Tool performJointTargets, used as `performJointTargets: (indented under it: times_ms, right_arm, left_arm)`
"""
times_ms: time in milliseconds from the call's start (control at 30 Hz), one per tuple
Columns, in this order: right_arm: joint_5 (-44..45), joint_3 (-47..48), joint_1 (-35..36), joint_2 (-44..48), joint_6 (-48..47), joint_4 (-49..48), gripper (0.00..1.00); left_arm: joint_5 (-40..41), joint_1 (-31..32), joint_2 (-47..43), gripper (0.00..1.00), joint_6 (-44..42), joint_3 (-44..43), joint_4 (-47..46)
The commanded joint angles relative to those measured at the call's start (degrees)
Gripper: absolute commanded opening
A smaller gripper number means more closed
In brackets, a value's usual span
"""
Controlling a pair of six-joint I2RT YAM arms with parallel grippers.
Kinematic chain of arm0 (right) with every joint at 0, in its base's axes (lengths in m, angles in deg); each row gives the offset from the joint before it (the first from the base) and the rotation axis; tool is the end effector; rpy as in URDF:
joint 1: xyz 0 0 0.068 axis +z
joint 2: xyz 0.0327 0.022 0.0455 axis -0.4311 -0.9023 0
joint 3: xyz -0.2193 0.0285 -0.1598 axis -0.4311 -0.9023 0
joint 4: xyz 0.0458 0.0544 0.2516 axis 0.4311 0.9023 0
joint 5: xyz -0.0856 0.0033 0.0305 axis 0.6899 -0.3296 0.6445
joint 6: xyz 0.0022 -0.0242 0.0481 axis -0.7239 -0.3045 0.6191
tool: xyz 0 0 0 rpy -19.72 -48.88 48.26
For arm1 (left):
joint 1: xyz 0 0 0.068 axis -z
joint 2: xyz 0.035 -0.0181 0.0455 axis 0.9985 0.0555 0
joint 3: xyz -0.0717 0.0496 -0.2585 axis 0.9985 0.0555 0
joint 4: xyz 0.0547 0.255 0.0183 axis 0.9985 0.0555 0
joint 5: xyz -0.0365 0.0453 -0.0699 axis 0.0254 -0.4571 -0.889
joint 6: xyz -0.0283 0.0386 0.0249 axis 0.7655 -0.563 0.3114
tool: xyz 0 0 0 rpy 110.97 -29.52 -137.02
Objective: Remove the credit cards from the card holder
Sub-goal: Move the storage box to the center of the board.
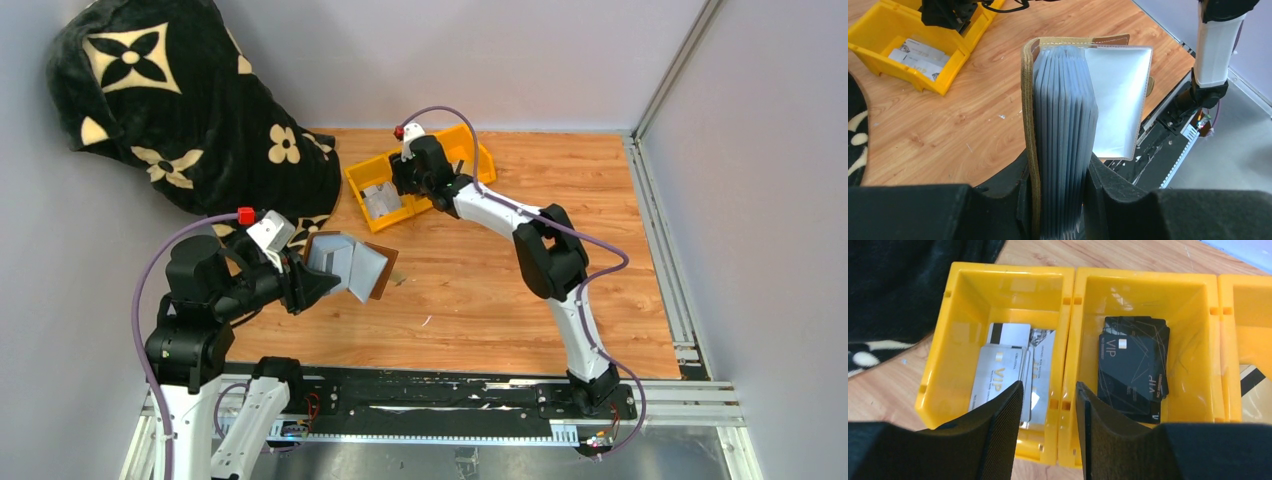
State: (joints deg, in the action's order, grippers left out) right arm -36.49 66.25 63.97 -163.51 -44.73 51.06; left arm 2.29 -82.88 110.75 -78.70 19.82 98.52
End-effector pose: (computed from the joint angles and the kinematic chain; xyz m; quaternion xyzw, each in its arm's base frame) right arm 0.4131 0.3282 0.2426 -0.2254 0.7780 0.2279 0.5404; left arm 0.0650 -0.0297 0.3974 0.2350 0.7594 -0.3370 0.5045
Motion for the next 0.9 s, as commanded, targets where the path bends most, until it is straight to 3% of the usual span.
performJointTargets:
  times_ms: [0, 333, 733, 867]
  right_arm:
    - [3.11, 5.14, -0.47, -3.82, -1.21, 1.58, 0.45]
    - [10.75, 5.45, 1.04, -6.18, -1.36, 2.53, 0.36]
    - [27.14, -9.01, 7.11, 1.32, 3.95, -2.14, 0.0]
    - [31.85, -14.15, 9.11, 4.68, 8.8, -2.13, 0.0]
  left_arm:
    - [-1.49, 0.16, -0.29, 0.0, -0.72, -1.39, -1.22]
    - [-2.52, 0.15, -0.09, 0.0, 0.29, -2.02, -1.17]
    - [-3.54, 0.11, -2.56, 0.0, -2.67, -4.81, 3.61]
    - [-4.48, 0.12, -3.17, 0.0, -3.78, -5.86, 6.27]
